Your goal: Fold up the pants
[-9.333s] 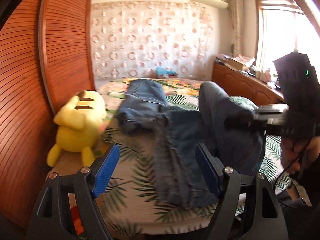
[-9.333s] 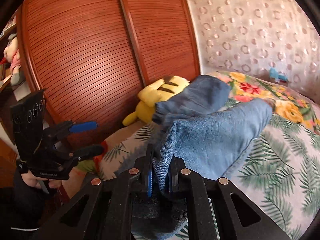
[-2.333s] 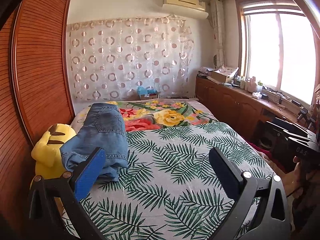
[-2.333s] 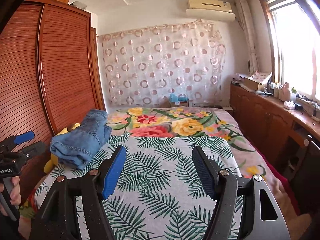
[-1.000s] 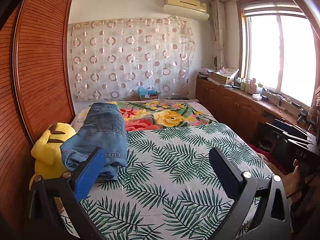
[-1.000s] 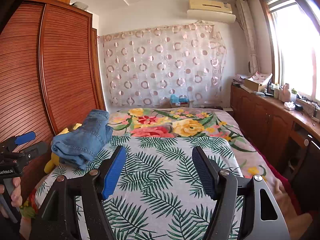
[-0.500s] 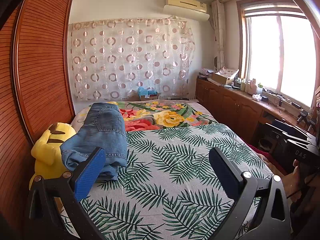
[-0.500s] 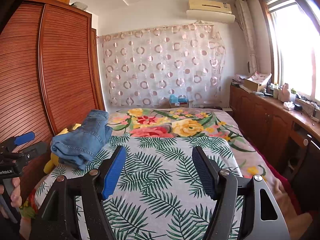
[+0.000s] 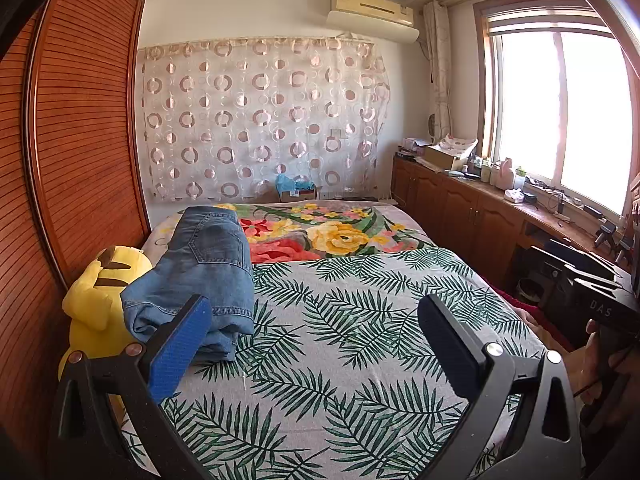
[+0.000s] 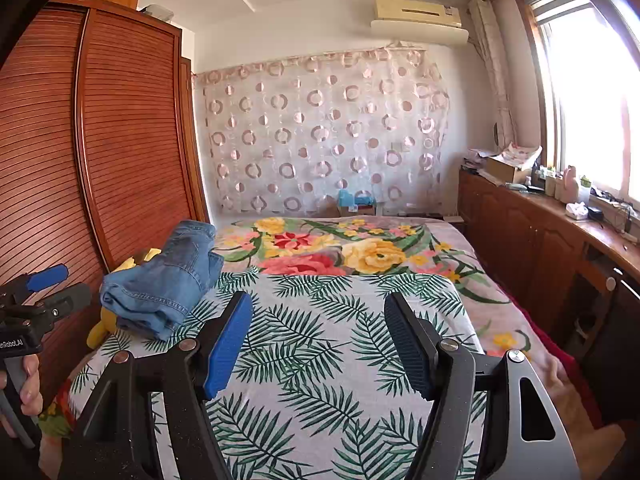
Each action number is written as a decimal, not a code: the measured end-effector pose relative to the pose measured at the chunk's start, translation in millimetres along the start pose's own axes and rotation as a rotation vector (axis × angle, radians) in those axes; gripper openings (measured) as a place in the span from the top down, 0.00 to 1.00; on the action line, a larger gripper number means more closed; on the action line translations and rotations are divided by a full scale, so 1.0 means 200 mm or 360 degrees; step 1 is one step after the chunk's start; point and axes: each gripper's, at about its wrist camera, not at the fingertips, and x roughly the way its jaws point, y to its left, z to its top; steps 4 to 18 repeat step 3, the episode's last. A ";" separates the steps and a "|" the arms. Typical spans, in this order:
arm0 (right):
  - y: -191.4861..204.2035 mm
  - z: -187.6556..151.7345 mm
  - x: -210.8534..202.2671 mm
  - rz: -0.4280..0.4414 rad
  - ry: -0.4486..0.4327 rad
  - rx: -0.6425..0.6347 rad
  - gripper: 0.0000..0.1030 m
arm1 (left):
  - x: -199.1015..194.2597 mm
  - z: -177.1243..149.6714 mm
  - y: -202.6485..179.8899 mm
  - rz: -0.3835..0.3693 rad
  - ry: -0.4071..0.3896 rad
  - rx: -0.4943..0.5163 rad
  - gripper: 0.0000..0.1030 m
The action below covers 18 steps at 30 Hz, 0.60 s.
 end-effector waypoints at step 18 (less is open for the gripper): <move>0.00 0.00 0.00 0.0000 -0.0001 -0.0001 0.32 | 0.00 0.00 0.00 0.0001 0.0001 0.0000 0.00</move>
